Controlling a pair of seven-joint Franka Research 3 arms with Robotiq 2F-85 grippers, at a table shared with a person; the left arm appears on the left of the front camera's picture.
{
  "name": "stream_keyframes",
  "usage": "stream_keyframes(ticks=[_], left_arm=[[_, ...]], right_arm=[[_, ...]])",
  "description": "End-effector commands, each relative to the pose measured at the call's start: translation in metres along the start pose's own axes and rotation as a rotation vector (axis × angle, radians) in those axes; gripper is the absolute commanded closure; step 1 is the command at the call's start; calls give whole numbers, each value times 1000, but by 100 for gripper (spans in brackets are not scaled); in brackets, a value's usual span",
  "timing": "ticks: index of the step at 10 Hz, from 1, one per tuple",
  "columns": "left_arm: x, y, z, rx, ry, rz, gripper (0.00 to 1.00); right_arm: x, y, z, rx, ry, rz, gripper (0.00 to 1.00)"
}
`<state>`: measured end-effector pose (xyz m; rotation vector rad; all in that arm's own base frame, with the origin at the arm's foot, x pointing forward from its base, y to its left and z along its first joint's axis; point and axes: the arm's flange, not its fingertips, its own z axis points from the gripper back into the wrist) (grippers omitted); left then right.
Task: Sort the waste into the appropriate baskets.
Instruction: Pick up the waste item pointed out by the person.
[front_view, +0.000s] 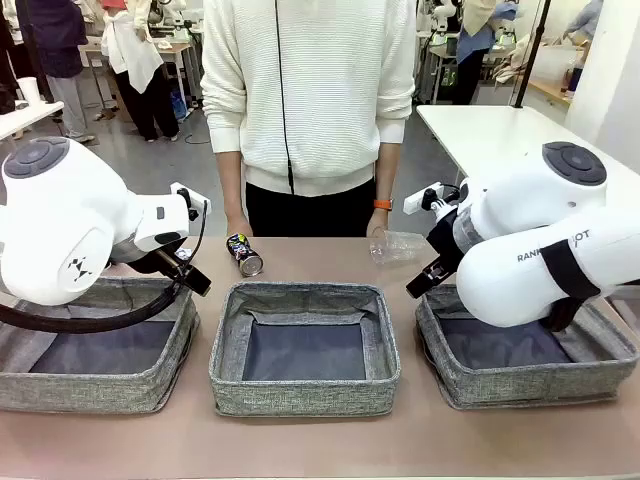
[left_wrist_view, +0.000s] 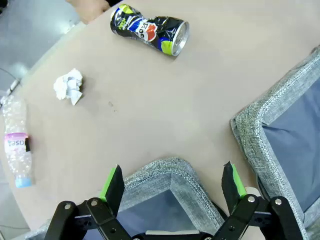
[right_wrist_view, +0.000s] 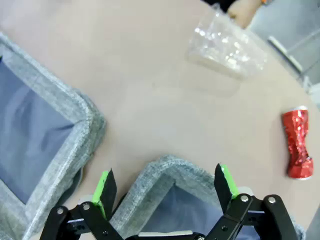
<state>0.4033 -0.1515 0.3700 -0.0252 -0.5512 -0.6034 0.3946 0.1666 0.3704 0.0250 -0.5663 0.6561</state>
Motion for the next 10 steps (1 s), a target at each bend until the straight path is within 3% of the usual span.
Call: stream_keyframes(ticks=[1, 10], left_arm=[[0, 0, 0, 0, 0, 0, 0], [0, 0, 0, 0, 0, 0, 0]], right_arm=[[0, 0, 0, 0, 0, 0, 0], [0, 0, 0, 0, 0, 0, 0]])
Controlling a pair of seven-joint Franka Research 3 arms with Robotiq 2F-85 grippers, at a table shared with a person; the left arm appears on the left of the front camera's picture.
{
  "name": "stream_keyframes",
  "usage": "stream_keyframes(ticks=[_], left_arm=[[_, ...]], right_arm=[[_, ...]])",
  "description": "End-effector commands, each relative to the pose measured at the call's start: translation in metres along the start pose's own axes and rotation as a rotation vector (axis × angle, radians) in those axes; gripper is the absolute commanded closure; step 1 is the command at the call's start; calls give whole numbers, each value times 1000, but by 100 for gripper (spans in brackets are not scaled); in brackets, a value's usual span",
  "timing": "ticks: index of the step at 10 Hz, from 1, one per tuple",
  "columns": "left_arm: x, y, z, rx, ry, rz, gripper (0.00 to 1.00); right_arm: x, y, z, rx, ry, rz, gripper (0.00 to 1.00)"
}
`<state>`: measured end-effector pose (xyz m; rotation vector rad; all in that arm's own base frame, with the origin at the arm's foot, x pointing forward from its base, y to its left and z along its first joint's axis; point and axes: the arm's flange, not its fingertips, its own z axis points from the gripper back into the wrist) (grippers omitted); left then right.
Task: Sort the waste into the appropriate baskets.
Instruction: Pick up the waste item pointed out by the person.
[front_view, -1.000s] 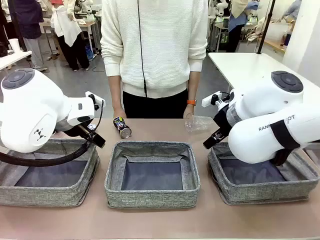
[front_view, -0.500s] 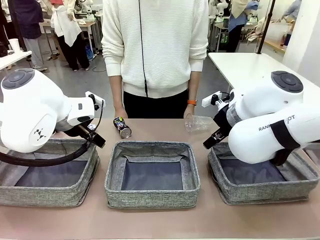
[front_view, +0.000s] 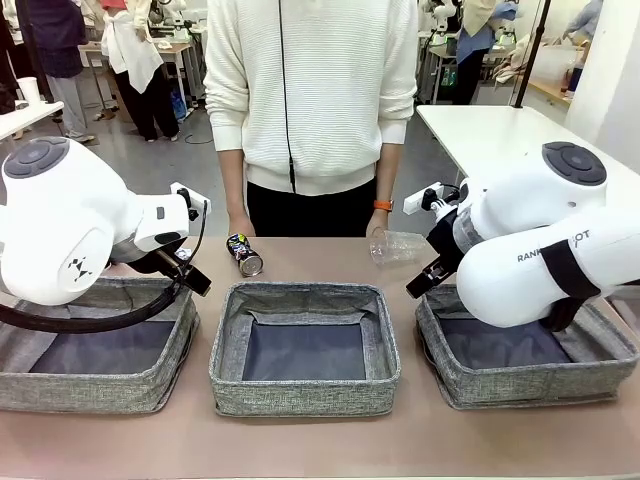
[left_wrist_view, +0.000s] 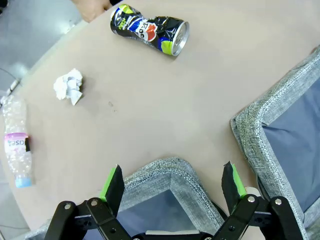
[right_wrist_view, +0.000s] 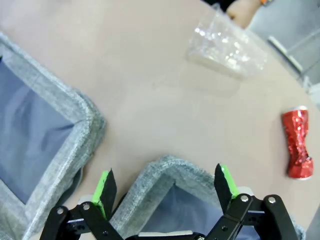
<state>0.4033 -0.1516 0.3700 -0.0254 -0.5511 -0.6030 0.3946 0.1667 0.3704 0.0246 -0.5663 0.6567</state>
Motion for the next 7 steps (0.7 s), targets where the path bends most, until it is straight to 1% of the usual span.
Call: stream_keyframes(ticks=[1, 2, 3, 4, 5, 6, 7], left_arm=[[0, 0, 0, 0, 0, -1, 0], [0, 0, 0, 0, 0, 0, 0], [-1, 7, 34, 17, 8, 4, 0], [-2, 13, 87, 20, -82, 43, 0], [-12, 11, 144, 19, -126, 78, 0], [-28, -7, 198, 74, -169, 65, 0], [-50, -21, 224, 74, -210, 22, 0]], right_arm=[[0, 0, 0, 0, 0, -1, 0], [0, 0, 0, 0, 0, 0, 0], [4, 2, 22, -50, -13, 23, 0], [6, 5, 67, -49, -83, 22, 0], [1, 13, 123, -64, -171, 42, 0], [-18, 26, 179, -97, -202, 72, 0], [-38, 39, 210, -76, -184, 86, 0]])
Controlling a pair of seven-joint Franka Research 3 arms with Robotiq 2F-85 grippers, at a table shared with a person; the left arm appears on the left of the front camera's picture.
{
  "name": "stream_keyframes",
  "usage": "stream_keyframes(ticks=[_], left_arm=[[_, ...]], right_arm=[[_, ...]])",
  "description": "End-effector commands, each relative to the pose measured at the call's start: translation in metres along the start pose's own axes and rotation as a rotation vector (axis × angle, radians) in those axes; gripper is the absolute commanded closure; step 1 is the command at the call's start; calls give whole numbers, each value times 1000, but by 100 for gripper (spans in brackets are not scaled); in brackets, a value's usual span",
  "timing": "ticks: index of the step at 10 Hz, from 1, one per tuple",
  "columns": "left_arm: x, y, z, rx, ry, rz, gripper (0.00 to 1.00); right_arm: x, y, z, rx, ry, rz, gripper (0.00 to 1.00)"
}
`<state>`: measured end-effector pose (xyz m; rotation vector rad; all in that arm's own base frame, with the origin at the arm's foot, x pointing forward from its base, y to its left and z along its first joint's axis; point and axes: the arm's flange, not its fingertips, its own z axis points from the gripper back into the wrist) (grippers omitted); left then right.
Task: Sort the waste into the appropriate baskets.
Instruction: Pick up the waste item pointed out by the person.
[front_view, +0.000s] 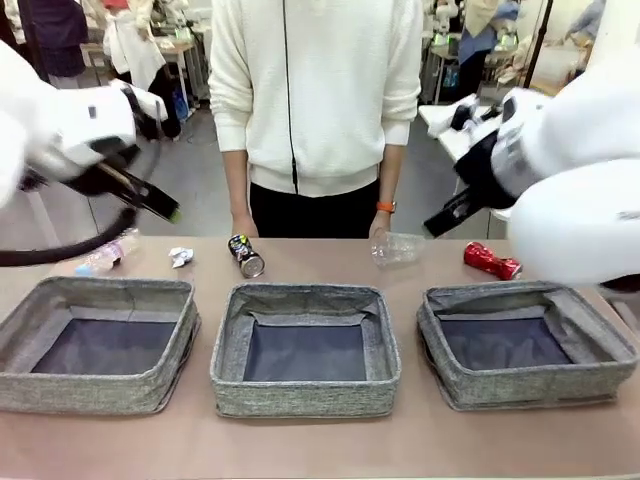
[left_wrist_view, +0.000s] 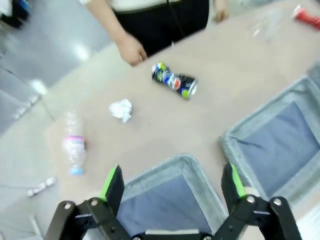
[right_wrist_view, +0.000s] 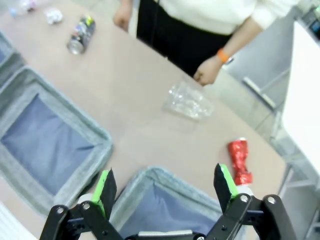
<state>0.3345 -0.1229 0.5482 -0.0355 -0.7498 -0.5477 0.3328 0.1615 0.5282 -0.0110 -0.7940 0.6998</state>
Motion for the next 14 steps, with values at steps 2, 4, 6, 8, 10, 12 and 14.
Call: stream_keyframes(ticks=[2, 4, 6, 8, 10, 12, 14], left_arm=[[0, 0, 0, 0, 0, 0, 0], [-5, -10, 61, 6, -35, -15, 0], [-18, 34, 55, -362, 14, 178, 0], [-117, 127, 70, -766, -78, 532, 0], [-206, 163, 59, -835, -137, 838, 0], [-266, 166, 21, -926, -244, 1055, 0], [-288, 164, 1, -916, -313, 1167, 0]], right_arm=[[0, 0, 0, 0, 0, 0, 0], [2, 2, 28, 53, 78, -24, 0], [-30, -29, 28, 267, 67, -224, 0], [-111, -68, 66, 505, -179, -596, 0], [-194, -112, 99, 705, -405, -911, 0], [-258, -154, 101, 809, -554, -1064, 0], [-295, -175, 63, 767, -539, -1287, 0]])
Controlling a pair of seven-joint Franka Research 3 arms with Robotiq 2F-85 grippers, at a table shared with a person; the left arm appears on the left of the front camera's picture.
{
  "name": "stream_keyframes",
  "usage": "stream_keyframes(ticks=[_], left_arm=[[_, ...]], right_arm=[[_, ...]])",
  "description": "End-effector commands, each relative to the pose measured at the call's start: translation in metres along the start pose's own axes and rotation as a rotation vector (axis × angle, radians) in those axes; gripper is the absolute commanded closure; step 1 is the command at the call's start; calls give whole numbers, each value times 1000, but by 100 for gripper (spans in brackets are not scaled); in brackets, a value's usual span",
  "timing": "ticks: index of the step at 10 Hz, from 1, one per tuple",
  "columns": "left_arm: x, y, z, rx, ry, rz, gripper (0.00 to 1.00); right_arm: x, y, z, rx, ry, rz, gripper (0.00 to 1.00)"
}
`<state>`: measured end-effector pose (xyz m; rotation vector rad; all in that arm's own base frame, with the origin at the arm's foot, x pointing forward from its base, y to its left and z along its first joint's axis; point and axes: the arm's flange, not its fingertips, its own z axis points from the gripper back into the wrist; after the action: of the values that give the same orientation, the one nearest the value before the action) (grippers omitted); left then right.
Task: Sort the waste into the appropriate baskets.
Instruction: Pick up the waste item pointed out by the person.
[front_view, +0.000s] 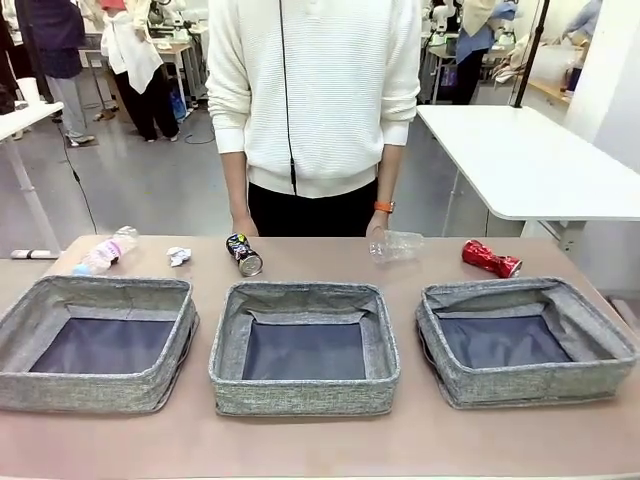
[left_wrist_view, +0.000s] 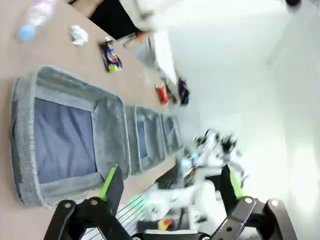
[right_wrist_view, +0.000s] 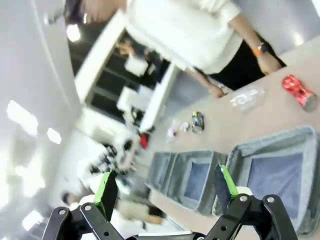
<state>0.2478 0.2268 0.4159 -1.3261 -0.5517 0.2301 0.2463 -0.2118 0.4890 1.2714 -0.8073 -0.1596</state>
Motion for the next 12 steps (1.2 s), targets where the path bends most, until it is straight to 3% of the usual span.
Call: stream_keyframes(ticks=[1, 12], left_arm=[[-3, -28, -8, 26, 76, -112, 0], [-3, -28, -8, 26, 76, -112, 0]], right_arm=[[0, 40, -28, -32, 94, 136, 0], [0, 40, -28, -32, 94, 136, 0]])
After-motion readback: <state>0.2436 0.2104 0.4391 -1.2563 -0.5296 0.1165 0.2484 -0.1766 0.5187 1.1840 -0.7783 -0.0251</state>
